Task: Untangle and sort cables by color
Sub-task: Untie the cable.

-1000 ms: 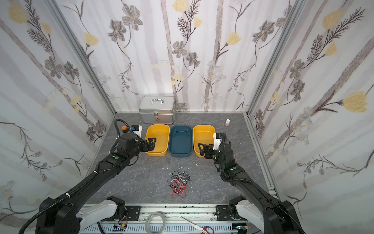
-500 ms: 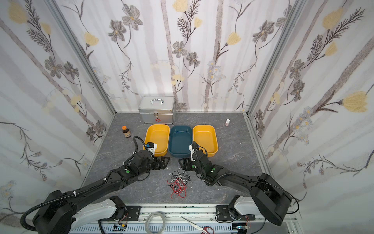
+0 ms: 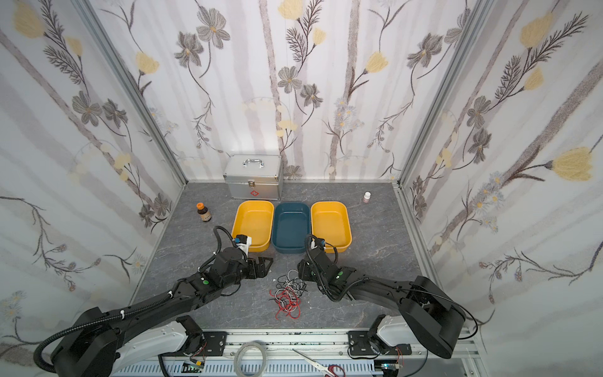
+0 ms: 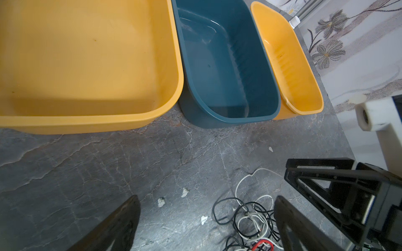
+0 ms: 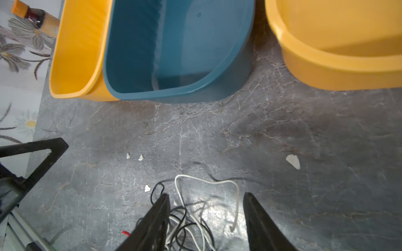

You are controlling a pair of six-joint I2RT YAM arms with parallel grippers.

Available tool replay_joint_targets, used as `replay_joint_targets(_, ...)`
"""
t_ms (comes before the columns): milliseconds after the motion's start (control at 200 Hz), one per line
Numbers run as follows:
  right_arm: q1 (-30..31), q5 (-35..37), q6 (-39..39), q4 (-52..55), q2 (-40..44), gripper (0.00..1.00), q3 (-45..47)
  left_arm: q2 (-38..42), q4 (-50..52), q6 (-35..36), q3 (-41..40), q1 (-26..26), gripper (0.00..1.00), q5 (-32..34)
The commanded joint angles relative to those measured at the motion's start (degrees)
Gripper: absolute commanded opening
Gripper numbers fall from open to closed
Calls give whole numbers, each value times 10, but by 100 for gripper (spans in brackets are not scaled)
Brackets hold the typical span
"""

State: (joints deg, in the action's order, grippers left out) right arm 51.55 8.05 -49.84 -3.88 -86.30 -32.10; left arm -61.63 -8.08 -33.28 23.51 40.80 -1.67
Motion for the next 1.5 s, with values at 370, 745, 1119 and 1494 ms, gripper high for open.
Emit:
replay_joint_targets(370, 12, 33, -7, 2, -20, 16, -2, -21, -46, -10, -5, 9, 97, -29)
replay_joint_targets(745, 12, 53, 38, -12, 19, 0, 0, -49, -71, -6, -1, 12, 97, -69)
replay_joint_targets(1119, 11, 42, 110, -96, 112, 0, 26, -56, -109, 8, 2, 13, 97, -110)
replay_joint_targets(1494, -15, -54, 88, -206, 149, 0, 43, -103, -199, 22, 23, 13, 93, -179)
